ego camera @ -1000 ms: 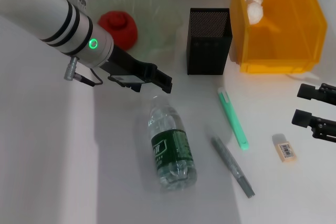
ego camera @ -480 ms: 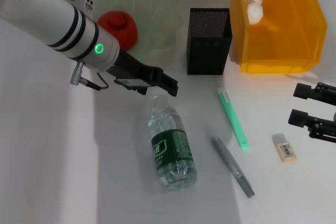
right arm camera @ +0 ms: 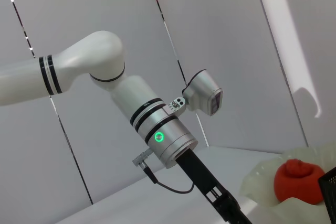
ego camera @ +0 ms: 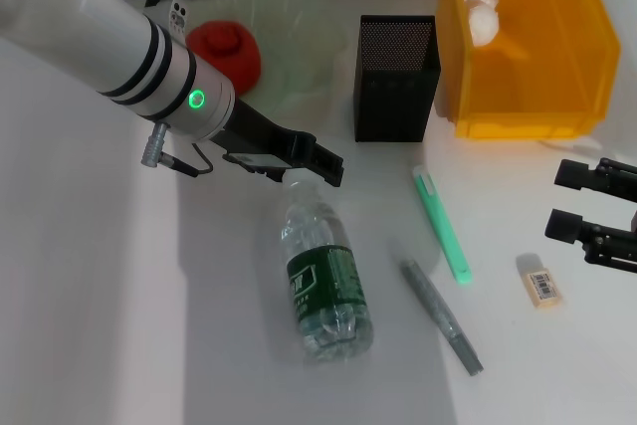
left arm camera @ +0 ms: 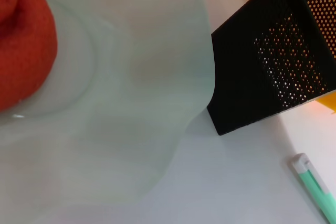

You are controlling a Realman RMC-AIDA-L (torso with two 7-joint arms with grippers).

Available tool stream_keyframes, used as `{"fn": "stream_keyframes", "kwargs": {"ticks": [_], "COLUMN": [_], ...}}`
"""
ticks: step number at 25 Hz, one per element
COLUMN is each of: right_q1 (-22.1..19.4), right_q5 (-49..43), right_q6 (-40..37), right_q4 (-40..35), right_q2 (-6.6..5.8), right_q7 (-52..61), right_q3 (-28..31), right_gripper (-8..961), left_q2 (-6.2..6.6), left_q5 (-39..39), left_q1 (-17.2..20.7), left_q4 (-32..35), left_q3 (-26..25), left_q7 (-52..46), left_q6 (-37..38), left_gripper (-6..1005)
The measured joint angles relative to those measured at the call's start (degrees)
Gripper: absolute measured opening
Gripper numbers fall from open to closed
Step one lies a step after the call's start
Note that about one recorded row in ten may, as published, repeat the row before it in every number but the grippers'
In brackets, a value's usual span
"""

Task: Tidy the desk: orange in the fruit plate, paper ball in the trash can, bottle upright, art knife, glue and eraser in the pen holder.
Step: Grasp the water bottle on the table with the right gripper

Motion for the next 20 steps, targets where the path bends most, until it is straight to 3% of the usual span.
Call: {"fn": "stream_keyframes", "kwargs": {"ticks": [20], "right_q1": [0.2], "right_q5": [-0.1], "right_q6": [0.6], "right_q4": [0.0], "right_q2": [0.09], "right_q7": [0.0], "right_q3": [-0.2], "right_gripper": [724], "left_q2": [0.0], "left_q5": [-0.7], "left_q1": [0.2], "left_q4": [-0.4], "left_q3": [2.8], "left_q7": [0.1], "left_q6": [-0.7], "left_gripper": [782]}}
